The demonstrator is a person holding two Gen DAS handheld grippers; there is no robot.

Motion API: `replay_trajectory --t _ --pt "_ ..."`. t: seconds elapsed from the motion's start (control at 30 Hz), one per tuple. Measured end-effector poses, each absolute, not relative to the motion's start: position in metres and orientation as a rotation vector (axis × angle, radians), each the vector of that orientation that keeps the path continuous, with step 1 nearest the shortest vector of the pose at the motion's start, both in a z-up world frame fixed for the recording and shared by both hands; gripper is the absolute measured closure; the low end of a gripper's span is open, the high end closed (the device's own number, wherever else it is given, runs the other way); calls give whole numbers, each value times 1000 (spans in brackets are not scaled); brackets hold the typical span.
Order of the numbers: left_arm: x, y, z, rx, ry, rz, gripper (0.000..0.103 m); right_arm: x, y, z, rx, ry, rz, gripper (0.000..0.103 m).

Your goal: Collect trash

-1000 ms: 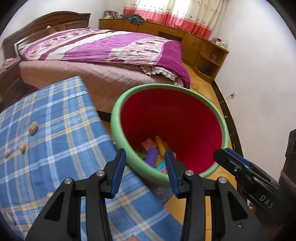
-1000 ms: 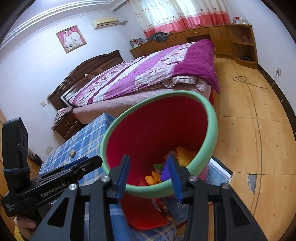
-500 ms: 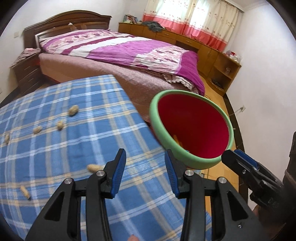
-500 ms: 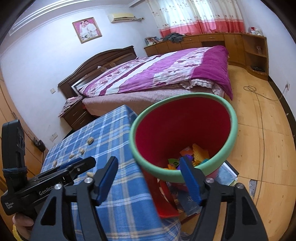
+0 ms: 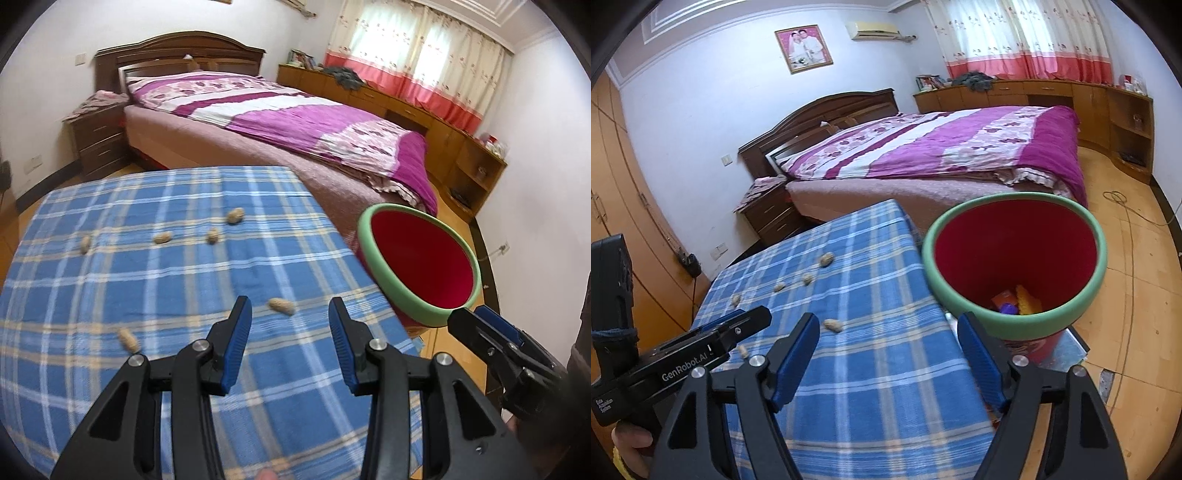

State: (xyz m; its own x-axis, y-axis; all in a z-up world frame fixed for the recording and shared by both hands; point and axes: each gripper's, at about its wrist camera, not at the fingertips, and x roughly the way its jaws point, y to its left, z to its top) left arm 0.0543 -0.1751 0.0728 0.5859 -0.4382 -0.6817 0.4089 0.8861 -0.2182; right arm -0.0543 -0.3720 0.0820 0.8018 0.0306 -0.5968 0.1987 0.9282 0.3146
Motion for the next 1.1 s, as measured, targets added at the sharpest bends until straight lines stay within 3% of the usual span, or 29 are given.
replay_trajectory --t 0.43,1.1 --pt "27 -116 80 -66 741 -368 60 -69 -314 93 290 593 -68 24" --pt "-5 -84 86 -47 666 -270 60 -92 -281 100 247 550 -61 23"
